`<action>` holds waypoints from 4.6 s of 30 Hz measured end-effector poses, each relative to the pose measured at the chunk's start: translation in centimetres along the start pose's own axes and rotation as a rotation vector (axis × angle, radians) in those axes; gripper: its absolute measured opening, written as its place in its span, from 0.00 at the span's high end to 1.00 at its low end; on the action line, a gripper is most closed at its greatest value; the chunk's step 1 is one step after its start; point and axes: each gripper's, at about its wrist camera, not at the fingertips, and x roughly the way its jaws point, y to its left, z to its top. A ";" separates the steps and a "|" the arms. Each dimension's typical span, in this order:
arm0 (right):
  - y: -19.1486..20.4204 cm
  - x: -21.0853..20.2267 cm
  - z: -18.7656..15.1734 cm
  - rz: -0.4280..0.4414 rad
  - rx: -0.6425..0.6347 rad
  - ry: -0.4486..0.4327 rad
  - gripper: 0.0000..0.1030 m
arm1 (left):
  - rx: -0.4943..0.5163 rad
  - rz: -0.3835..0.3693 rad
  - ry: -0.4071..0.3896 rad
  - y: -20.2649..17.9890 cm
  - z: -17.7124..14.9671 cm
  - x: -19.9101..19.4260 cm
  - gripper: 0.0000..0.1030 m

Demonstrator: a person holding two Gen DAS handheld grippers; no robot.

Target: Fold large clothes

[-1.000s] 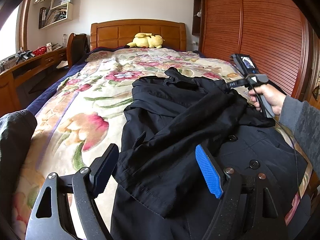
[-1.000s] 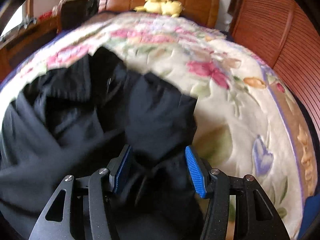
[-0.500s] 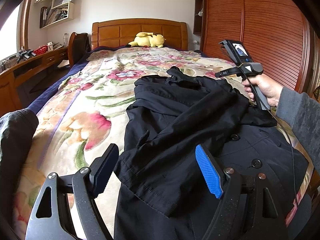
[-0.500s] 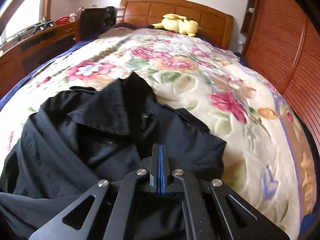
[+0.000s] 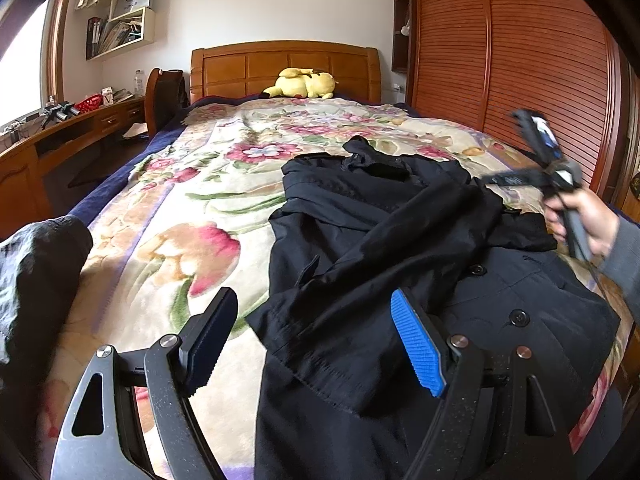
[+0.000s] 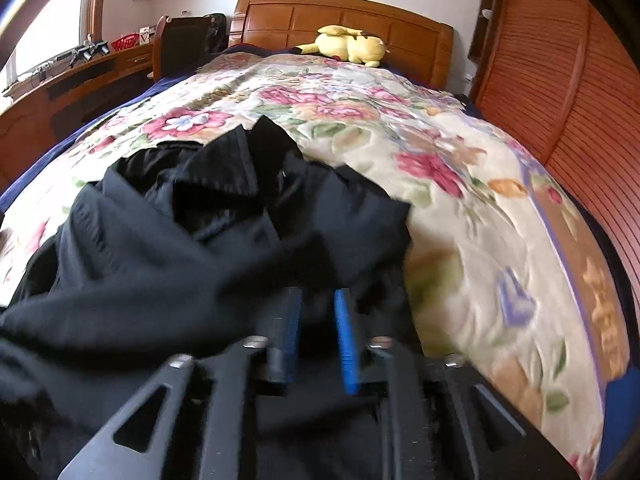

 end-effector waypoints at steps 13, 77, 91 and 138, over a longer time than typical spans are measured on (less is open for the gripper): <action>-2.7 -10.4 -10.5 0.030 0.033 0.045 0.35 | -0.003 0.029 -0.002 0.7 -1.4 -1.4 0.22; 0.5 -21.5 -23.5 0.173 -0.057 -0.015 0.91 | 0.050 0.006 0.110 -2.7 -7.0 -8.4 0.95; -3.6 -32.4 -24.5 0.247 -0.004 -0.196 0.92 | 0.109 -0.027 -0.124 -5.5 -4.0 -19.9 0.95; -3.2 -23.2 -11.7 0.151 -0.064 -0.200 0.92 | 0.029 0.102 -0.123 0.3 2.3 -1.9 0.95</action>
